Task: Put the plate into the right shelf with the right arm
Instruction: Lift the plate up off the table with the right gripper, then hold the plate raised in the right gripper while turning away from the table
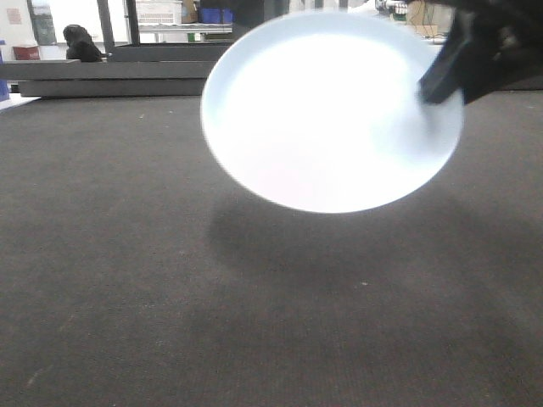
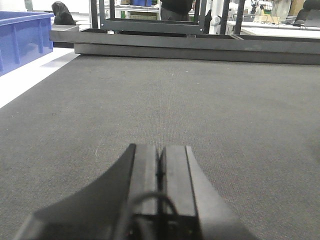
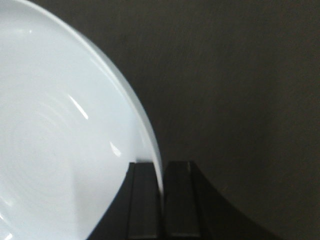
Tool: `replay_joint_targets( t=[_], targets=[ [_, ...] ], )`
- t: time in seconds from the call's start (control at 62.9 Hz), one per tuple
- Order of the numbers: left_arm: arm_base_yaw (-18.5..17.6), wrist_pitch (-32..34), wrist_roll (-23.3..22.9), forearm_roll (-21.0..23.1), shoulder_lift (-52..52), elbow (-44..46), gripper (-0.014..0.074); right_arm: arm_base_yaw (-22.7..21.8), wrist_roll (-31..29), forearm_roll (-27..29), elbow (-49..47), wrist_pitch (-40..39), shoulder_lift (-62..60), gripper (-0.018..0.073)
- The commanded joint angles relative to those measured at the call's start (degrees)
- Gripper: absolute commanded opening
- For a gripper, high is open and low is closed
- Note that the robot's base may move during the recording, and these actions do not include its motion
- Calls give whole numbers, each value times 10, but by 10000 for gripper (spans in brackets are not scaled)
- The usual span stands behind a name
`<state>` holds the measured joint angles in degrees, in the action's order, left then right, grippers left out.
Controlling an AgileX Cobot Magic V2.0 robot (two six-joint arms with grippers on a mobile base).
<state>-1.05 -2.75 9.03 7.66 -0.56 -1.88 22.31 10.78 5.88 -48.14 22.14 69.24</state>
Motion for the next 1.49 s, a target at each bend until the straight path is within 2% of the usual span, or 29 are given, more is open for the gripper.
replay_joint_targets(
  t=[0.0,0.079,0.254,0.445,0.588,0.89,1.478],
  targets=[
    [-1,52,-4,5,-6,-6,-128,-29,-55,9,16,-106,-50,69],
    [-1,52,-4,5,-6,-6,-128,-61,-76,19,46,-150,-80,69],
    [-1,52,-4,5,-6,-6,-128,-135,-77,20,95,-214,-149,69],
    [-1,52,-4,5,-6,-6,-128,-199,-77,8,141,-235,-227,69],
    [-1,52,-4,5,-6,-6,-128,-203,-78,-37,167,-234,-288,69],
    [-1,52,-4,5,-6,-6,-128,-203,-78,-38,186,-230,-385,69],
    [-1,52,-4,5,-6,-6,-128,-203,-77,-38,186,-230,-396,69]
  ],
)
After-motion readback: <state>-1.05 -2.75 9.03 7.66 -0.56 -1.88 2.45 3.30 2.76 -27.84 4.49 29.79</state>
